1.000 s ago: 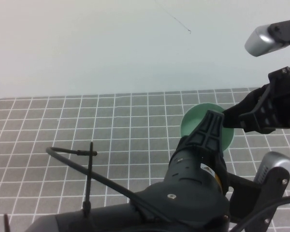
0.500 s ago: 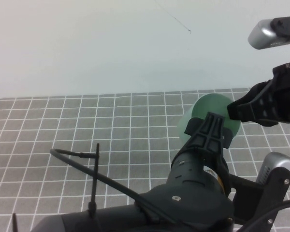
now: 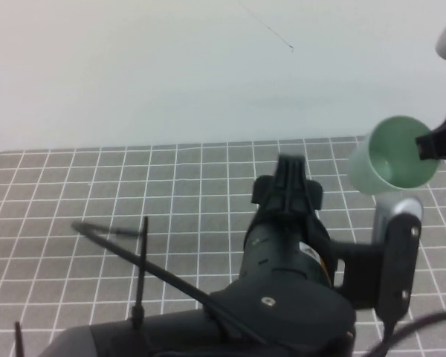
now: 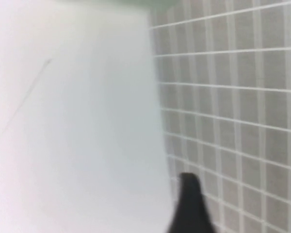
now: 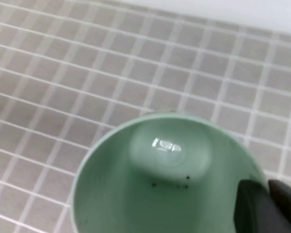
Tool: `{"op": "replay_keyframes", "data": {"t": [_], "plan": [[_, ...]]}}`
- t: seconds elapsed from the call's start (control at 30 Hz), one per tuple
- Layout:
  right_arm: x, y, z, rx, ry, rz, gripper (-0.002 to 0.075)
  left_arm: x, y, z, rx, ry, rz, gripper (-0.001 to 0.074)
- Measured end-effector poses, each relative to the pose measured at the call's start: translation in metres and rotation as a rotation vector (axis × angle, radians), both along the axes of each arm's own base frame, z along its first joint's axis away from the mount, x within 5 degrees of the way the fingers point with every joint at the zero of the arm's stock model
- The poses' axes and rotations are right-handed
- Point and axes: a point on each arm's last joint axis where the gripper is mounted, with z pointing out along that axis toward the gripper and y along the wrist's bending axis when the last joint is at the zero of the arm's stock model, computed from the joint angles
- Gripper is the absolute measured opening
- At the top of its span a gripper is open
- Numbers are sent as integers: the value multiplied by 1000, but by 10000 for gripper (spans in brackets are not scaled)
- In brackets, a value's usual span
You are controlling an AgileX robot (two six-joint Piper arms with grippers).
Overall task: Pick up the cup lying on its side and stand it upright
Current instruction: Stand the fallen cup upright
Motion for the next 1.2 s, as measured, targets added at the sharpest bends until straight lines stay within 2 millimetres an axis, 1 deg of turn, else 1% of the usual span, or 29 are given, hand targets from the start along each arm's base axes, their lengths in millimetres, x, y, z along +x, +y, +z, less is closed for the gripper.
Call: {"op": "replay_keyframes", "data": {"t": [0.03,0.07,0.13,0.17,0.23,0.33,0.43,0.57,0.6,0.67,0.77,0.83,0.93,1.03,1.13,1.2], "plan": [[2,-1,-3,-16,14,-3,0,2,1,3,-10,-33,22,318],[2,-3,-5,-27,32,-5,0,4,4,6,-28,-69,60,240],[3,-4,-10,-54,61,4,0,8,11,13,-64,-138,153,49],[4,-4,-13,-72,78,16,0,9,16,17,-91,-166,207,7],[5,-4,-20,-95,126,33,0,12,28,27,-196,-163,294,8],[7,-3,-32,-142,201,68,-1,12,54,45,-397,-80,395,8],[8,1,-41,-144,258,108,-1,14,92,67,-558,3,488,8],[17,9,-50,-83,262,126,-1,8,144,90,-768,133,587,7],[20,12,-54,-65,267,138,0,5,154,94,-811,163,603,1],[27,18,-63,-22,285,135,1,1,168,98,-855,198,622,1],[41,30,-83,-12,294,140,2,-4,178,102,-870,208,622,1],[50,39,-93,-18,306,152,2,-4,178,102,-846,200,609,1],[62,54,-100,-18,332,172,2,-3,178,102,-839,198,600,1],[76,70,-101,-24,340,202,2,-4,179,102,-841,199,605,1],[89,83,-108,-44,372,228,2,-7,183,105,-914,209,637,1],[97,87,-114,-59,396,237,2,-12,187,109,-985,232,638,1]]}}
